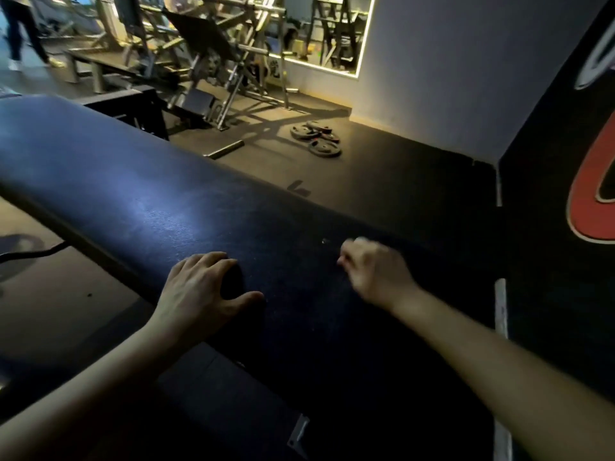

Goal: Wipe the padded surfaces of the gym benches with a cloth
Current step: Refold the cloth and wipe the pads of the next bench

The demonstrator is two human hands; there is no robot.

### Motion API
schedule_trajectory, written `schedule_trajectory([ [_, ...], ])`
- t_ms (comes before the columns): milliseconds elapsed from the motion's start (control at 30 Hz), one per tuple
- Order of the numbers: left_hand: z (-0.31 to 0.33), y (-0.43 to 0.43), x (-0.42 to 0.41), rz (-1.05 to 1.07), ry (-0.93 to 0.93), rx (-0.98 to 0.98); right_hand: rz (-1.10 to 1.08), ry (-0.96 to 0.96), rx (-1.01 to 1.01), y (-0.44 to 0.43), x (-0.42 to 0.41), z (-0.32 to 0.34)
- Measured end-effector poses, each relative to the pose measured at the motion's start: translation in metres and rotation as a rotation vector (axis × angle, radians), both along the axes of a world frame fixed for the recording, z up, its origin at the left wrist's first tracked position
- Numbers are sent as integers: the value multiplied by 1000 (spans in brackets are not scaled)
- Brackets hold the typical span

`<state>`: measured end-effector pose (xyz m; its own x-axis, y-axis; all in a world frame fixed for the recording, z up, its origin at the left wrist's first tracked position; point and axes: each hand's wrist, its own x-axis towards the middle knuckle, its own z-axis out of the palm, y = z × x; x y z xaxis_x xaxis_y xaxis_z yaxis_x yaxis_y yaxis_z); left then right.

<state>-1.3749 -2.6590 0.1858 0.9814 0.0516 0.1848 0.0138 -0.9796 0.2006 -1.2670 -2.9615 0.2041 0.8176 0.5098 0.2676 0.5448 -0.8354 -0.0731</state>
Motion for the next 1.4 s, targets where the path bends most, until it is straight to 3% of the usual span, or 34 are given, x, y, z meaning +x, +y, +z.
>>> schedule_trajectory([
  [133, -1, -7, -9, 76, -30, -84, -266, 61, -73, 9, 115, 2],
  [233, 1, -6, -7, 87, -24, -84, -272, 58, 20, 29, 104, -1],
  [367, -1, -6, -8, 90, -24, -100, 98, 125, 156, 29, -10, 0],
  [433, 1, -8, -7, 88, -18, -94, 326, 166, 132, 20, -72, 6],
  [500, 2, -8, -6, 85, -18, -92, 421, 140, 94, 4, -97, 7],
  [633, 0, -9, -8, 98, -16, -125, 165, 12, 43, -8, -18, 4],
  [767, -2, -12, -11, 100, -33, -119, -110, 86, 26, 24, 95, 4],
  [867, -1, -9, -9, 94, -18, -112, -170, 81, 91, 63, 100, 0],
  [933, -2, -7, -9, 97, -10, -112, -59, 121, 143, 78, 58, 0],
  [1067, -5, -10, -11, 92, -16, -135, 374, 232, 146, 62, -60, 10],
  [1133, -4, -10, -10, 90, -17, -144, 449, 199, 102, 39, -80, 10],
  [1200, -3, -10, -10, 88, -16, -143, 335, 120, 58, 19, -49, 8],
  [1333, -1, -12, -11, 89, -10, -112, -95, 78, -57, 12, 69, 10],
  [1400, 0, -13, -12, 92, -10, -114, -189, 74, -19, 36, 99, 7],
])
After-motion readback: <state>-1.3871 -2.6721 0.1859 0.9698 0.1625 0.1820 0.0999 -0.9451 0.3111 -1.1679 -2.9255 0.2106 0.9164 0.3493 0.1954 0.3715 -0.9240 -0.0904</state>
